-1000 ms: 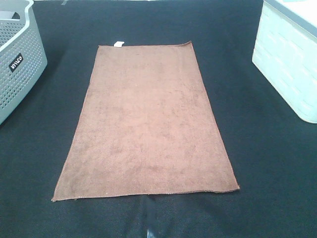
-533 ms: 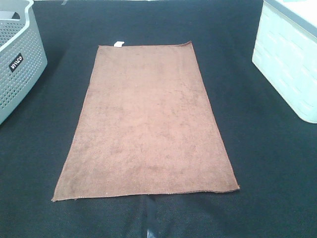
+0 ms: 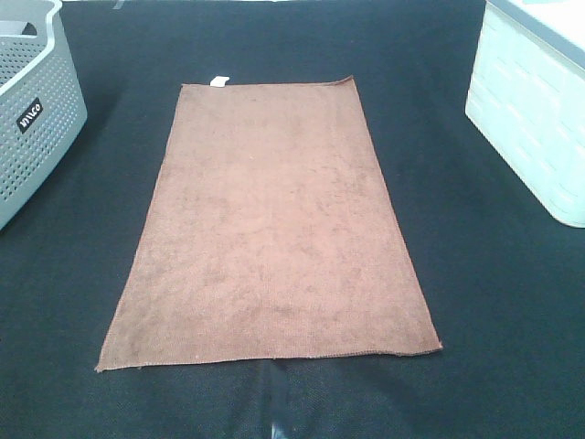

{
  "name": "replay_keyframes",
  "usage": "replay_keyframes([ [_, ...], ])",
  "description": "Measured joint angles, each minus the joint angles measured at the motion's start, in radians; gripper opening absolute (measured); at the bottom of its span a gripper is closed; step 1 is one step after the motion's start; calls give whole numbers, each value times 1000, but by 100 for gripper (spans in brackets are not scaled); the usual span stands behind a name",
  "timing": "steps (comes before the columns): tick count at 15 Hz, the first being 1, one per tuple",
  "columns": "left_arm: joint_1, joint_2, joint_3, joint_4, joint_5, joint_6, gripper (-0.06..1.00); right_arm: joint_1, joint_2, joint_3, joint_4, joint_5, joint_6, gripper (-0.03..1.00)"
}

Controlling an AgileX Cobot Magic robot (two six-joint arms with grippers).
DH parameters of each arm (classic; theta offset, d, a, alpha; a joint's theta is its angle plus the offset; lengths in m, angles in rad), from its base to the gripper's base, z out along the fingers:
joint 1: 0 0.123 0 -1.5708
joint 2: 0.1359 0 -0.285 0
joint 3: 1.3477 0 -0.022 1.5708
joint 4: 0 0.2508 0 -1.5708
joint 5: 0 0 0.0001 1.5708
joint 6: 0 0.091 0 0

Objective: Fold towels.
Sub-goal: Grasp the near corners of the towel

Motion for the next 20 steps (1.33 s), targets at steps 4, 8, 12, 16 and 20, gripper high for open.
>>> replay_keyframes([
  [4, 0, 0, 0, 0, 0, 0, 69, 0, 0, 0, 0, 0, 0, 68],
  [8, 0, 0, 0, 0, 0, 0, 69, 0, 0, 0, 0, 0, 0, 68],
  [12, 0, 0, 0, 0, 0, 0, 69, 0, 0, 0, 0, 0, 0, 68],
  [16, 0, 0, 0, 0, 0, 0, 69, 0, 0, 0, 0, 0, 0, 68],
  [20, 0, 0, 0, 0, 0, 0, 69, 0, 0, 0, 0, 0, 0, 68],
])
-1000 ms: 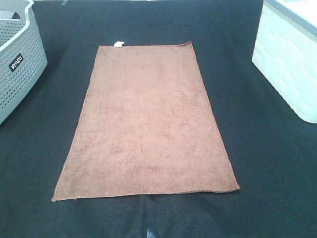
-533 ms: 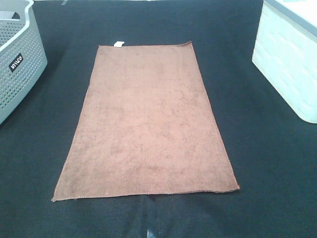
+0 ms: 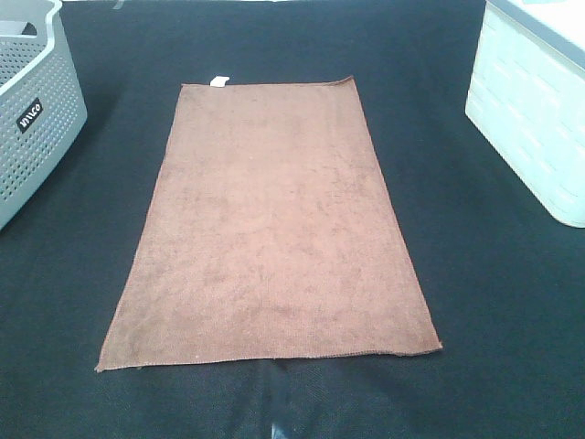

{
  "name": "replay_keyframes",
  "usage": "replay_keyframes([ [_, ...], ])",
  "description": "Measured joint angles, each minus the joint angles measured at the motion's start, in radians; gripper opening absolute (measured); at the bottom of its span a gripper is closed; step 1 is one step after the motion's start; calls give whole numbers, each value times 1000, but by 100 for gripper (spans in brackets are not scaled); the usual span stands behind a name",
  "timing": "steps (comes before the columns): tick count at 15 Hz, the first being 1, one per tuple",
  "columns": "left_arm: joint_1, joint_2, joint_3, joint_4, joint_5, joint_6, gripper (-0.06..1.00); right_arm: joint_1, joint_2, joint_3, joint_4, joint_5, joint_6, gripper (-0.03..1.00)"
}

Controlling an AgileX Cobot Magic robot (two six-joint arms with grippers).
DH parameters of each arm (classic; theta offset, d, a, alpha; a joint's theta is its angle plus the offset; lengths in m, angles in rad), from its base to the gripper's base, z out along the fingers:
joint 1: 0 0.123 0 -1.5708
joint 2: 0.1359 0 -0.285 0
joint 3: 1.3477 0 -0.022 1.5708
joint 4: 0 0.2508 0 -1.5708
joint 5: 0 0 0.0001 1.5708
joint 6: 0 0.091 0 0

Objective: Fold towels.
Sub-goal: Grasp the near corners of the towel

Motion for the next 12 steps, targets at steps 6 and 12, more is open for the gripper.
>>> replay_keyframes([
  [6, 0, 0, 0, 0, 0, 0, 69, 0, 0, 0, 0, 0, 0, 68],
  [12, 0, 0, 0, 0, 0, 0, 69, 0, 0, 0, 0, 0, 0, 68],
])
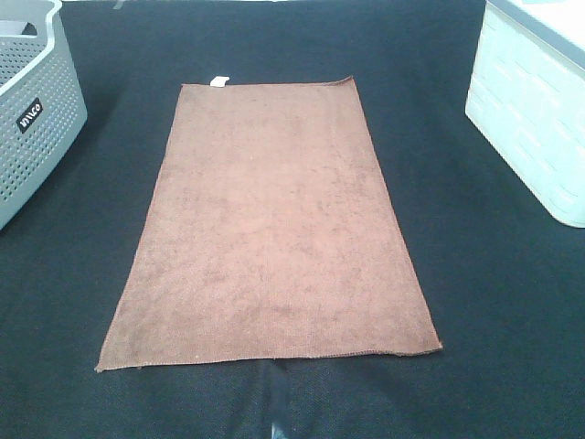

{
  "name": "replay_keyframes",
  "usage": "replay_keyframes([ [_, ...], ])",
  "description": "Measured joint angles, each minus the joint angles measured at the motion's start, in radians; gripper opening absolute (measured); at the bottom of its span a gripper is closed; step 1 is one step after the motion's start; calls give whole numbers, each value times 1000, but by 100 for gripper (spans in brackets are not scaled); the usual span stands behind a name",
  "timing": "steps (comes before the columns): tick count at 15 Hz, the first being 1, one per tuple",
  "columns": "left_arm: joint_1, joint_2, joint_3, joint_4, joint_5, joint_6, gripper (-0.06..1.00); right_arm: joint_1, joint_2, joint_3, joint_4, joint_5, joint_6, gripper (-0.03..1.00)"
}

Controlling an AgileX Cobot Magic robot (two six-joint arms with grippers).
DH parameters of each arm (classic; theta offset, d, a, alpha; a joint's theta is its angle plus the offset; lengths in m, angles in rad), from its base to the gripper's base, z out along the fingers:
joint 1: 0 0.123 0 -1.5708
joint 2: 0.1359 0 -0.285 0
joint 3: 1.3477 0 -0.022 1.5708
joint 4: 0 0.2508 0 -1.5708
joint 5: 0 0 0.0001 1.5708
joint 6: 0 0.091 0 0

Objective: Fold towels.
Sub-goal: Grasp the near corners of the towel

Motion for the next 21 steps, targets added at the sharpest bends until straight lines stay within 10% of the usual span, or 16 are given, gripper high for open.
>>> replay_keyframes([
  [10, 0, 0, -2, 0, -11, -38, 69, 0, 2, 0, 19, -10, 0, 68],
  [14, 0, 49, -13, -18, -172, -93, 69, 0, 121, -44, 19, -68, 3, 68],
  [21, 0, 613, -13, -437, -451, -57, 69, 0, 763, -251, 97, -130, 29, 68],
])
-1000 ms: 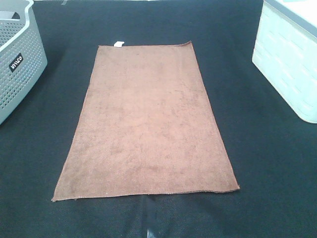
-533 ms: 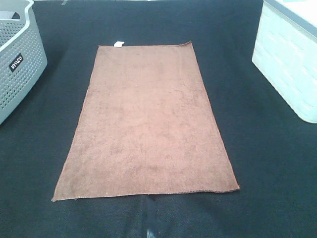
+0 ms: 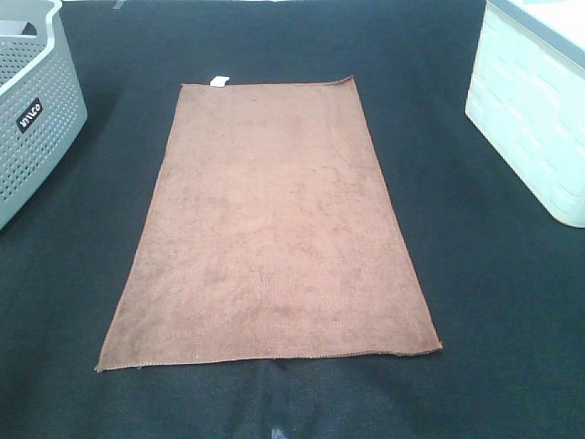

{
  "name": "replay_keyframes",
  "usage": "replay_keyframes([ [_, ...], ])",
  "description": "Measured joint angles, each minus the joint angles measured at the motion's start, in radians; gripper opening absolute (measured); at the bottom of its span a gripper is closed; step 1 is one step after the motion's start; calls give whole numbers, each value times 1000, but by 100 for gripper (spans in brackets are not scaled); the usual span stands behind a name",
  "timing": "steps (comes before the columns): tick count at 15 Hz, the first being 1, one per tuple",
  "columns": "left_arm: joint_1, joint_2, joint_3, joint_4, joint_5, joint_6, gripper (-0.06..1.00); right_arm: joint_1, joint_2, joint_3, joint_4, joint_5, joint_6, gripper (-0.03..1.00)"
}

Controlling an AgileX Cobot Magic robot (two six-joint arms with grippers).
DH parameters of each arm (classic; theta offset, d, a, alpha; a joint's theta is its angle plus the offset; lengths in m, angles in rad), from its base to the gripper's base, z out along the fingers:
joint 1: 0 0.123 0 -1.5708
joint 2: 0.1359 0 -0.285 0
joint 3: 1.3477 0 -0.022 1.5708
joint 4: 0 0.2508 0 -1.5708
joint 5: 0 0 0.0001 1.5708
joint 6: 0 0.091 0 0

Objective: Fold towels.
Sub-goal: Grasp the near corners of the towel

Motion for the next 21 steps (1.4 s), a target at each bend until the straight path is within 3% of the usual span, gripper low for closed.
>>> replay_keyframes([
  [3, 0, 288, 0, -213, -5, 224, 69, 0, 206, -16, 50, 44, -37, 68],
  [8, 0, 697, -1, -575, -7, 629, 69, 0, 460, -16, 154, 7, -120, 68],
  [9, 0, 697, -1, -575, -7, 629, 69, 0, 460, -16, 154, 7, -120, 68],
  [11, 0, 842, -1, -699, -9, 759, 69, 0, 572, -16, 254, -41, -210, 68],
  [17, 0, 1094, -4, -916, -13, 1005, 69, 0, 809, -16, 489, -124, -454, 68],
  [21, 0, 1224, -30, -937, -10, 1066, 69, 0, 955, -17, 565, -163, -529, 68],
])
